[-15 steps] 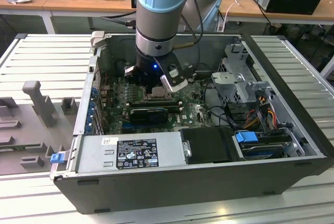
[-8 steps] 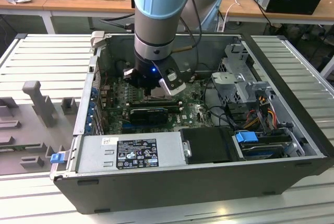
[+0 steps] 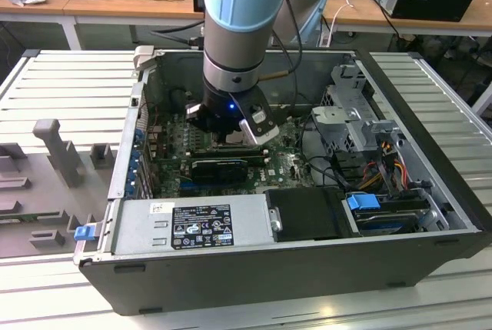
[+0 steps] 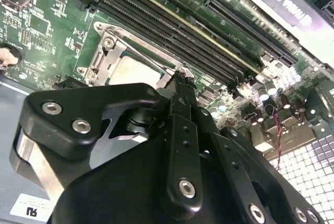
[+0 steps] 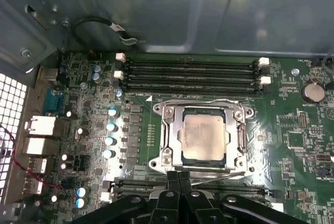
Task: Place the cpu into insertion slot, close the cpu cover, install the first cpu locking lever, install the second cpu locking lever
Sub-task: 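Install the second cpu locking lever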
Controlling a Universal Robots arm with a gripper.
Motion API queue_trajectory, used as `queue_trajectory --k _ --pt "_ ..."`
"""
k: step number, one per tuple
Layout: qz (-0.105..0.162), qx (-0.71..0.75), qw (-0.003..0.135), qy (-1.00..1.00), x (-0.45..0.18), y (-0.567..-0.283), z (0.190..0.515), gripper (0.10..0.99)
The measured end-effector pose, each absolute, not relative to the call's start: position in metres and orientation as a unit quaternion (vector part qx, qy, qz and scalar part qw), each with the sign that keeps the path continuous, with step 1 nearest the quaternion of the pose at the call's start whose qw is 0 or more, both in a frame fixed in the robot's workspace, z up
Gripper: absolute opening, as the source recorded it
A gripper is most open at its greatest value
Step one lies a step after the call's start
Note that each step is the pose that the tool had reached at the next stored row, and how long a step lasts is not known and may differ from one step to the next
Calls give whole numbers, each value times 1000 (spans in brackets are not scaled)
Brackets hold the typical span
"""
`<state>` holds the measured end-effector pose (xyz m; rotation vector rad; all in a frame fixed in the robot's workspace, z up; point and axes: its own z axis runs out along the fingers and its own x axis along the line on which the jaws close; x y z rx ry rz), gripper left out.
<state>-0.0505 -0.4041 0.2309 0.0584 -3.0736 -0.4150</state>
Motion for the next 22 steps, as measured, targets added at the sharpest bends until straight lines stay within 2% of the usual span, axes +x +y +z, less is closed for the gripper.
queue_trajectory --k 16,22 --pt "-141 19 20 -990 -61 -408 209 106" --pt "-158 19 19 -987 -66 -410 203 106"
